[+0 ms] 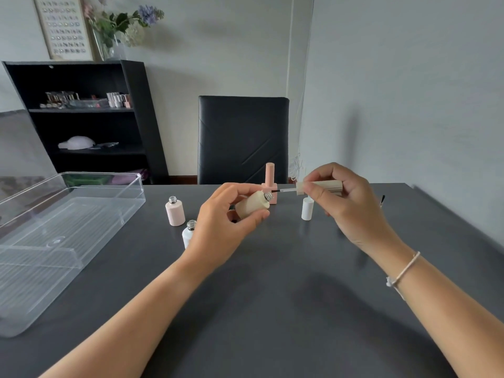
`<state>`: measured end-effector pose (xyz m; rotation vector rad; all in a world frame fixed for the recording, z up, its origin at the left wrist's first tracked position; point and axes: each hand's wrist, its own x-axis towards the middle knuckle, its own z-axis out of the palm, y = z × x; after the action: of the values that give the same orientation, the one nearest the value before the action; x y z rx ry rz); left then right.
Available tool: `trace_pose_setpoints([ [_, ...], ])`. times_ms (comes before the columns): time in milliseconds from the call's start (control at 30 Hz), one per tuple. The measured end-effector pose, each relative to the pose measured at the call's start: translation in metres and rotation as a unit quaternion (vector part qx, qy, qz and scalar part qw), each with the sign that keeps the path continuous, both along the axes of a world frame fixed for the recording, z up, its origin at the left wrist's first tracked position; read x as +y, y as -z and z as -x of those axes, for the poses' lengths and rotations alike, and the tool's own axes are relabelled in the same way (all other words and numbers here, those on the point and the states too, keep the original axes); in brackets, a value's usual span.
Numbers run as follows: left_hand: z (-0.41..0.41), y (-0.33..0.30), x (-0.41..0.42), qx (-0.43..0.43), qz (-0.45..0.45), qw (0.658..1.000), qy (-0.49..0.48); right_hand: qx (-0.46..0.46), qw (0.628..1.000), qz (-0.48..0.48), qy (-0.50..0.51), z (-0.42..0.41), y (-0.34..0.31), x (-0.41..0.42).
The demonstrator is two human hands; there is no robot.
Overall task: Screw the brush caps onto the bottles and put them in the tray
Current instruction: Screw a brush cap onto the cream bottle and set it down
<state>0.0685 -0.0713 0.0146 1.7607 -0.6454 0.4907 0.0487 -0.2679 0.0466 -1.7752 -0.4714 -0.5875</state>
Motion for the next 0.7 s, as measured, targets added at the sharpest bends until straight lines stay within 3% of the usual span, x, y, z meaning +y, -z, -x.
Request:
trace_pose_setpoints([
  [700, 0.001, 0.0026, -0.0007, 0.011, -0.049, 0.999, 0.013, 0.011, 0.997, 0.07, -0.005, -0.0015, 0.0062, 0.0046],
])
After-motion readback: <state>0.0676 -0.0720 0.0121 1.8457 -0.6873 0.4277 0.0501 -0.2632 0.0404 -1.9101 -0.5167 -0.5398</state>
